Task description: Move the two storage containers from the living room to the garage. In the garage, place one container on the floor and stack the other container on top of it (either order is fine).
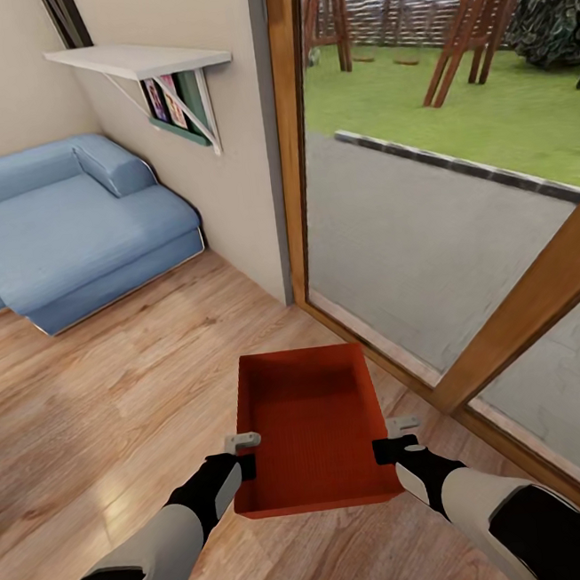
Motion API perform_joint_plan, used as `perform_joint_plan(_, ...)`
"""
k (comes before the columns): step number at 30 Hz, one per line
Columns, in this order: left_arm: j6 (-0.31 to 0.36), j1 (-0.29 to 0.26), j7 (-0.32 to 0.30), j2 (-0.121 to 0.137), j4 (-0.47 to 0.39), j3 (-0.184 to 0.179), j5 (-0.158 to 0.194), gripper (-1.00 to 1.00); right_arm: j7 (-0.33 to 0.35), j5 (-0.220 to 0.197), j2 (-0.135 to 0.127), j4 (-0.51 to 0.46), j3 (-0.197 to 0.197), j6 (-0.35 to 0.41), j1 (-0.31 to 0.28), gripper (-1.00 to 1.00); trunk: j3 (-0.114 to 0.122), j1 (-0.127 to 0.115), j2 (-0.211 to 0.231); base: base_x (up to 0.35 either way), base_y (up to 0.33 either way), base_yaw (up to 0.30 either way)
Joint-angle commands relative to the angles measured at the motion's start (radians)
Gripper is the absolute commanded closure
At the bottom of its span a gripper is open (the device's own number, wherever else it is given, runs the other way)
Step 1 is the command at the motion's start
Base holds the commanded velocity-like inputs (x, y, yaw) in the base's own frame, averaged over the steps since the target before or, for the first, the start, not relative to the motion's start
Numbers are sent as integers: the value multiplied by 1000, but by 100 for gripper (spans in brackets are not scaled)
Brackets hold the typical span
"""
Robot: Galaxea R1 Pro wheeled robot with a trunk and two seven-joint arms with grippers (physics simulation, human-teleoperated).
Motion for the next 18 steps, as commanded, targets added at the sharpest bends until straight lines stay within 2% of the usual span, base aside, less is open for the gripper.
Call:
perform_joint_plan(1,9,0,27,1,-1,-2,-17,100,-5,-12,-1,1,13,-6,-1,100,3,-4,7,0,0,0)
perform_joint_plan(18,9,0,27,1,1,-2,-17,100,-5,-13,-1,1,13,-6,-1,100,56,-69,126,0,0,0)
